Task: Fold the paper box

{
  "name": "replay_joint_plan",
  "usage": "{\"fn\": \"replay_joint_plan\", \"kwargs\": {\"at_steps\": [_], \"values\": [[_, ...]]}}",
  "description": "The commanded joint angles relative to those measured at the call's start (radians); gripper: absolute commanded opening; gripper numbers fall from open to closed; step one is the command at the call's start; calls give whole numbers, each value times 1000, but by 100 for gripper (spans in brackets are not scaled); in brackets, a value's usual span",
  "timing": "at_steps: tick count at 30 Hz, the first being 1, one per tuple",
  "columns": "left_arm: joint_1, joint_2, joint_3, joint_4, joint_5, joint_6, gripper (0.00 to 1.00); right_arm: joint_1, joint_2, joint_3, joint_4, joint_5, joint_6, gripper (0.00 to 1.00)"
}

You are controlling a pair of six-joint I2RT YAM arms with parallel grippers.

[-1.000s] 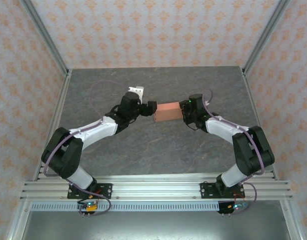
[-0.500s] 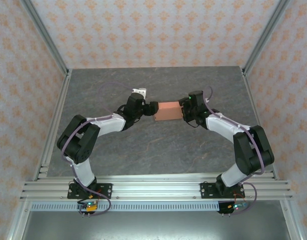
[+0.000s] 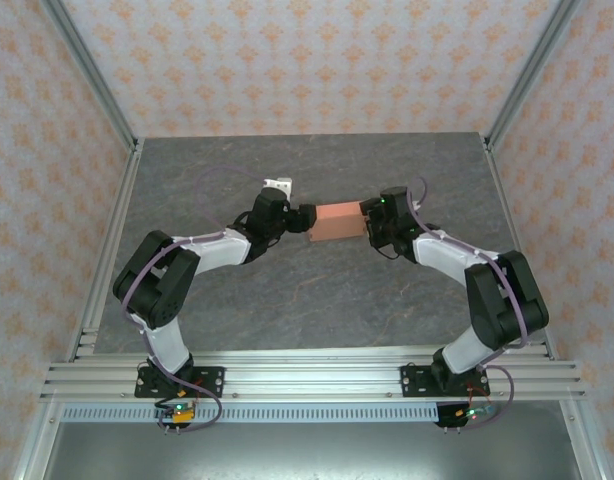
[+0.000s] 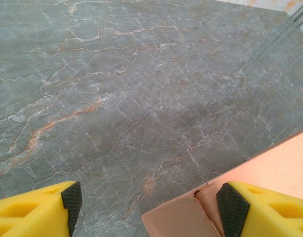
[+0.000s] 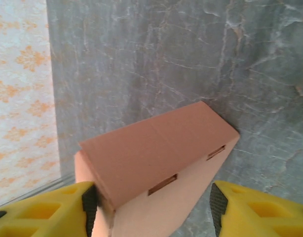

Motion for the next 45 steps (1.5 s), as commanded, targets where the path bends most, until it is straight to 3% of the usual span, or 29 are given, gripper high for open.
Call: {"fn": "replay_joint_plan", "kwargs": {"at_steps": [1, 8, 17, 27, 30, 36, 40, 45], "values": [[-1, -1, -43, -112, -23, 22, 76, -9, 17, -38, -45, 17, 24, 63], [-5, -14, -68, -60, -10, 37, 76, -13, -88, 77, -213, 70, -5, 70], [-40, -56, -170, 61, 41, 194, 77, -44, -175, 139, -325, 122, -18, 72], [-64, -298, -292, 73, -40, 254, 79, -66, -247, 106, -419, 210, -103, 73], [-64, -379, -326, 68, -77, 258, 80, -66, -247, 107, -434, 228, -179, 74], [-46, -481, -298, -66, -170, 202, 82, -66, -206, 155, -472, 260, -501, 79], [-6, -476, -281, -159, -242, 119, 83, -66, -107, 192, -464, 144, -722, 80], [42, -484, -296, -184, -282, 35, 85, -66, 7, 210, -442, 41, -852, 80]]}}
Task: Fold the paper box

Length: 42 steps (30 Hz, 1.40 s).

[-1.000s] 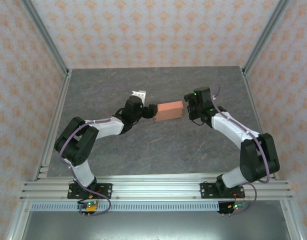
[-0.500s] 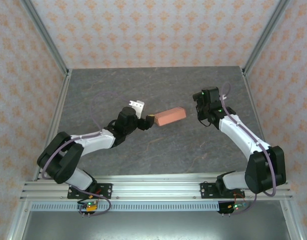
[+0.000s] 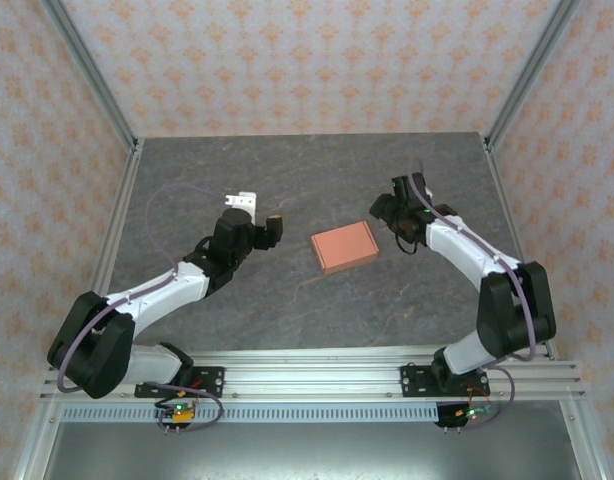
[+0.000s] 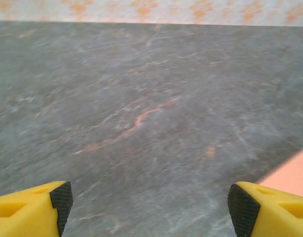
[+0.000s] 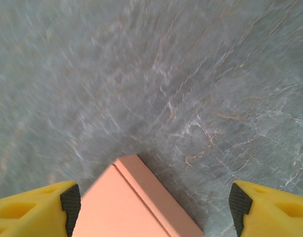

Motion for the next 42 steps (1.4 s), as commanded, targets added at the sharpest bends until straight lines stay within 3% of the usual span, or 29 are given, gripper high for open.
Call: {"fn": "replay_joint_plan", "kwargs": {"at_steps": [1, 5, 10, 14, 17, 24, 28, 29, 30, 33, 37, 42], "values": [[21, -10, 12, -78, -92, -73, 86, -1, 69, 29, 12, -108, -162, 80], [57, -12, 14, -94, -125, -37, 87, -2, 167, 3, 118, -310, -137, 77], [97, -5, 18, -87, -204, 24, 92, 26, 160, -59, 245, -457, 59, 71], [146, -7, 21, -72, -244, 45, 100, 60, 56, -106, 199, -372, 120, 73], [178, -18, -6, 3, -249, 48, 100, 54, -8, -139, 165, -307, 142, 75], [207, 8, 23, -20, -328, 93, 100, 7, -73, -224, 270, -364, 277, 77], [219, -20, -7, -10, -416, 120, 100, 6, -90, -190, 161, -233, 86, 77], [227, -32, -22, -2, -414, 133, 100, 1, -115, -170, 132, -178, 9, 96], [234, -47, -36, 10, -397, 157, 100, 1, -162, -152, 118, -95, -95, 99], [245, -85, -63, 26, -290, 277, 100, 1, -375, -134, 186, 131, -356, 99], [246, -156, -71, 6, -232, 361, 100, 1, -554, -140, 353, 388, -547, 99], [288, -189, -105, 46, -240, 323, 100, 1, -579, -231, 470, 512, -712, 99]]}}
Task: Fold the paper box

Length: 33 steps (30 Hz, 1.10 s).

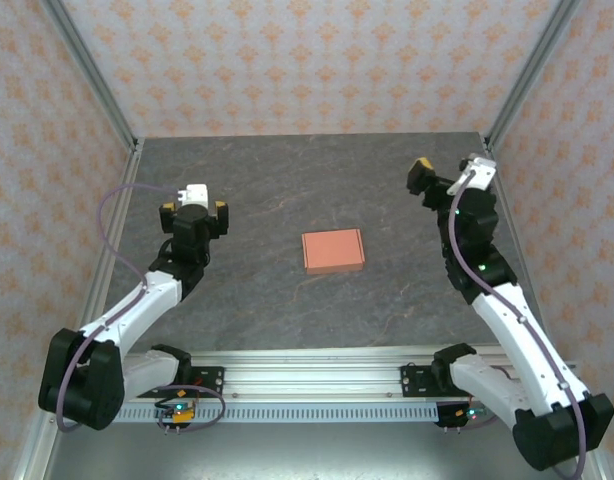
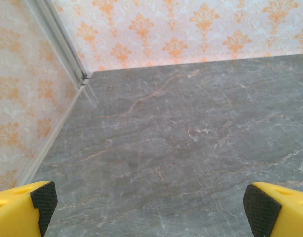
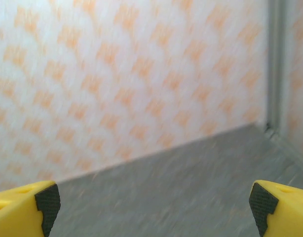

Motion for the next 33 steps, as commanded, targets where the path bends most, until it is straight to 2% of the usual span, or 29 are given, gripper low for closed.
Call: {"fn": "replay_joint_plan", "kwargs": {"at_steps": [1, 3, 5, 6, 8, 9, 12, 17, 19, 22, 24, 25, 26, 28, 29, 33], "values": [[49, -6, -51, 64, 34, -13, 100, -2, 68, -114, 79, 196, -155, 99], [84, 10, -97, 130, 70, -47, 100, -7, 111, -190, 106, 232, -105, 99], [122, 39, -140, 206, 103, -83, 100, -26, 120, -271, 169, 211, -66, 99], [139, 61, -152, 232, 112, -102, 100, -36, 115, -331, 250, 190, -64, 99], [158, 106, -161, 269, 139, -114, 100, -76, 115, -424, 368, 61, -97, 99], [165, 134, -163, 292, 153, -108, 100, -87, 130, -463, 426, 50, -121, 99], [173, 203, -183, 385, 164, -99, 100, -94, 204, -509, 483, 67, -228, 99], [196, 304, -221, 547, 193, -102, 100, -140, 377, -569, 704, 30, -161, 99], [196, 359, -207, 571, 223, -91, 100, -171, 434, -550, 770, -26, -155, 99], [196, 357, -203, 556, 231, -90, 100, -203, 516, -441, 625, -133, -155, 99], [196, 359, -195, 546, 243, -83, 100, -248, 589, -447, 687, -163, -119, 99], [196, 364, -183, 527, 286, -64, 100, -274, 630, -458, 746, -175, -85, 99], [195, 366, -168, 501, 321, -43, 100, -278, 642, -467, 791, -171, -81, 99], [196, 366, -169, 506, 326, -45, 100, -277, 619, -439, 685, -174, -83, 99], [196, 367, -171, 510, 325, -46, 100, -273, 635, -454, 746, -155, -82, 99], [196, 367, -170, 507, 325, -45, 100, -268, 617, -455, 720, -112, -66, 99]]}}
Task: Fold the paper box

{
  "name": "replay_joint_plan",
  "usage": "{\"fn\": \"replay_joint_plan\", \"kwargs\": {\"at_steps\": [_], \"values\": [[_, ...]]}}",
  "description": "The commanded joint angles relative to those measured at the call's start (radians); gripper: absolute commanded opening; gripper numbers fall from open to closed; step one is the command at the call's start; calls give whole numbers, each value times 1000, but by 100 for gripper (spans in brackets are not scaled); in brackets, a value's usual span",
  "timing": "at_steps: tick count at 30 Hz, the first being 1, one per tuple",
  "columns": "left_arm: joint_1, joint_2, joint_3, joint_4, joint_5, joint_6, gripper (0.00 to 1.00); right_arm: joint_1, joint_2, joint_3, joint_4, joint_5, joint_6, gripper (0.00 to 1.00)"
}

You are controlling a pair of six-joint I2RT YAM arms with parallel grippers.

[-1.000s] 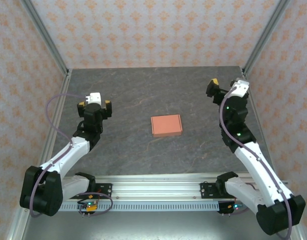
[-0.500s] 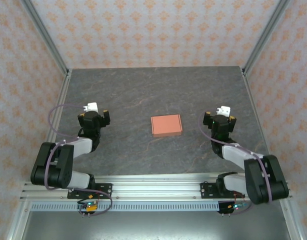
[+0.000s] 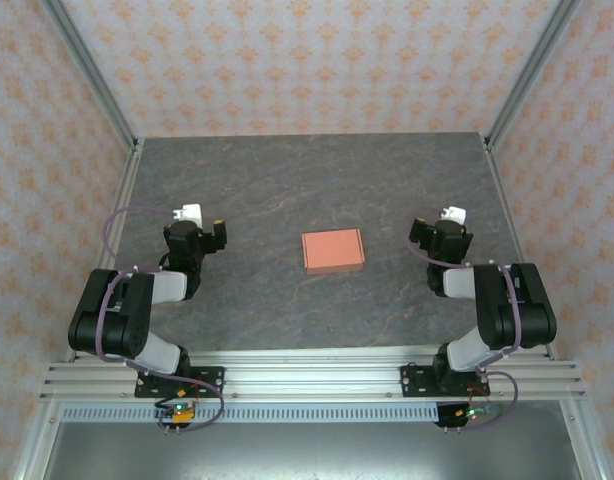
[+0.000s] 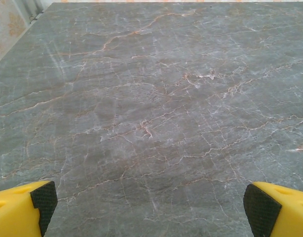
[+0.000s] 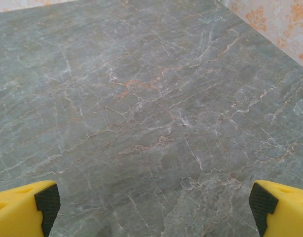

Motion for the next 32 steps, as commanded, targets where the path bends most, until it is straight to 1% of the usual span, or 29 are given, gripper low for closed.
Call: {"fn": "replay_joint_plan", "kwargs": {"at_steps": [1, 17, 19, 21, 23, 32], "values": [[4, 1, 21, 22, 17, 16, 100, 2, -8, 4, 44, 14, 30, 99], [0, -1, 18, 26, 12, 17, 100, 7, -12, 2, 44, 17, 23, 99], [1, 0, 18, 26, 12, 16, 100, 8, -11, 7, 37, 6, 18, 99], [1, 0, 18, 26, 12, 17, 100, 6, -4, 22, 14, -47, 0, 99], [0, 0, 18, 26, 12, 16, 100, -2, -5, 23, 11, -67, 5, 99], [2, 0, 18, 26, 12, 16, 100, -4, -13, 12, 26, -70, 2, 99]]}}
